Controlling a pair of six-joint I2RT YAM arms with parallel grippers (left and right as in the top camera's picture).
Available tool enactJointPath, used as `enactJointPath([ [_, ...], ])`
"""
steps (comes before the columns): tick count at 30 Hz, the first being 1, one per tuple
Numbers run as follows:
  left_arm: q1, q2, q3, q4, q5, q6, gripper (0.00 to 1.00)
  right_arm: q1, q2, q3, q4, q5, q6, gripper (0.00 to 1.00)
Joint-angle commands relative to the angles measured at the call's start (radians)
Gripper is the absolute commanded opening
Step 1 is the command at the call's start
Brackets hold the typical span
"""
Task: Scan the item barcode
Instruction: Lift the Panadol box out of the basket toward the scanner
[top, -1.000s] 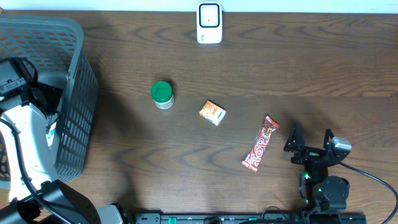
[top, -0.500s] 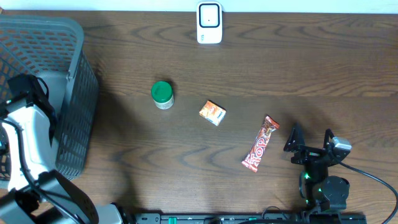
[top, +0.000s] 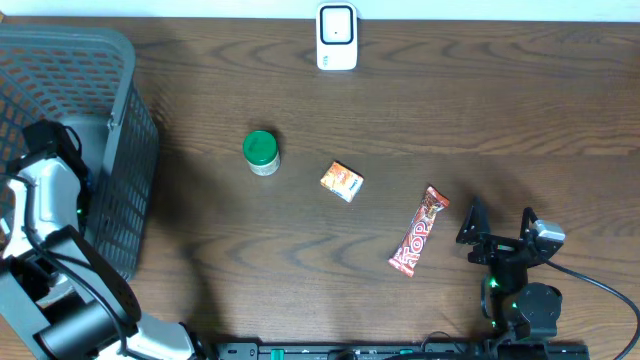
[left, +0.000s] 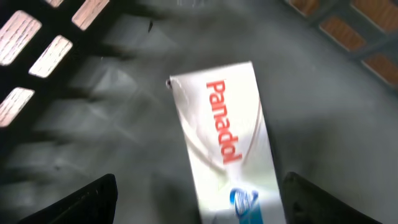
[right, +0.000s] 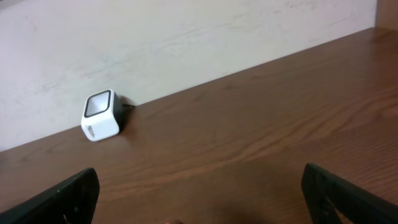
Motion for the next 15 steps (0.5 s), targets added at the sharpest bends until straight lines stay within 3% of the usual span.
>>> enactJointPath([
  [1, 0.045, 0.010, -0.003, 0.020, -0.032, -0.016, 0.83, -0.008, -0.005, -0.001, -0.004, 0.004, -0.010, 0.99],
  [15, 0.088, 0.073, -0.003, 0.118, 0.000, 0.051, 0.83, -0.008, -0.005, -0.001, -0.004, 0.004, -0.010, 0.99],
])
